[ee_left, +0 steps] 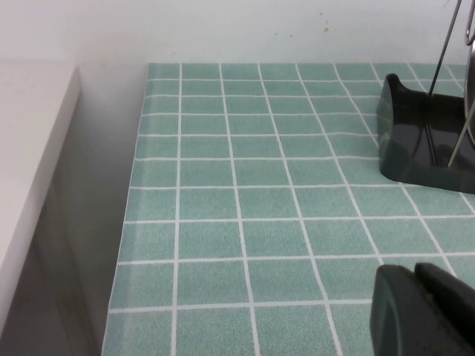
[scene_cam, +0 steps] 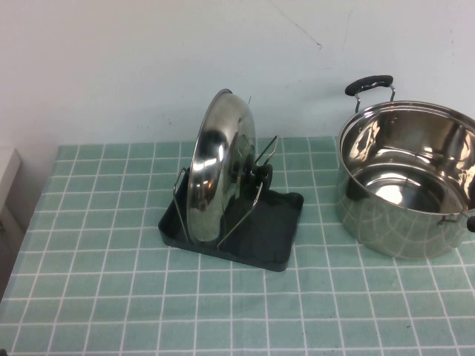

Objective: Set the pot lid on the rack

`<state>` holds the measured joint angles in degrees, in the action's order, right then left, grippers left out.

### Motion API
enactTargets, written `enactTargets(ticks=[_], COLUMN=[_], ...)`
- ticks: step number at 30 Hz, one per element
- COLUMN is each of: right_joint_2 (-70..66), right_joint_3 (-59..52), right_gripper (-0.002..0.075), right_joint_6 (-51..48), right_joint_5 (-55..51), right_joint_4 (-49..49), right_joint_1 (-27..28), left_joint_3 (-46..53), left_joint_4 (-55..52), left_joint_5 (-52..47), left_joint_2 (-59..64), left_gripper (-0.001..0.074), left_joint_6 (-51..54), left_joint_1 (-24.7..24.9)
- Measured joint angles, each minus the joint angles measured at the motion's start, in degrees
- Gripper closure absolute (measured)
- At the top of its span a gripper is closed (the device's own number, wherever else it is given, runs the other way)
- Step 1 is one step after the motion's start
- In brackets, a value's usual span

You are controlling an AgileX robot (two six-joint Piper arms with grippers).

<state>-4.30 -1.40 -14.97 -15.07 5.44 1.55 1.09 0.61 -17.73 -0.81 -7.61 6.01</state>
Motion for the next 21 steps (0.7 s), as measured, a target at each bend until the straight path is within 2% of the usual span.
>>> enactTargets(ticks=[4,21], right_joint_2=[1.1,4.3], right_joint_3=[-0.2,-0.1], right_gripper=[0.0727,0.0727], right_joint_6=[0.1,0.2], right_joint_5=[-3.1,-3.7], right_joint_4=[-0.1,-0.4], right_joint_1=[0.3,0.3], left_joint_3=[0.0,0.0], left_joint_4=[0.0,0.0], left_joint_5=[0.0,0.0], left_joint_2=[0.0,0.0], left_gripper=[0.0736,0.0737], left_joint_6=[0.0,0.0], left_joint_1=[0.0,0.0])
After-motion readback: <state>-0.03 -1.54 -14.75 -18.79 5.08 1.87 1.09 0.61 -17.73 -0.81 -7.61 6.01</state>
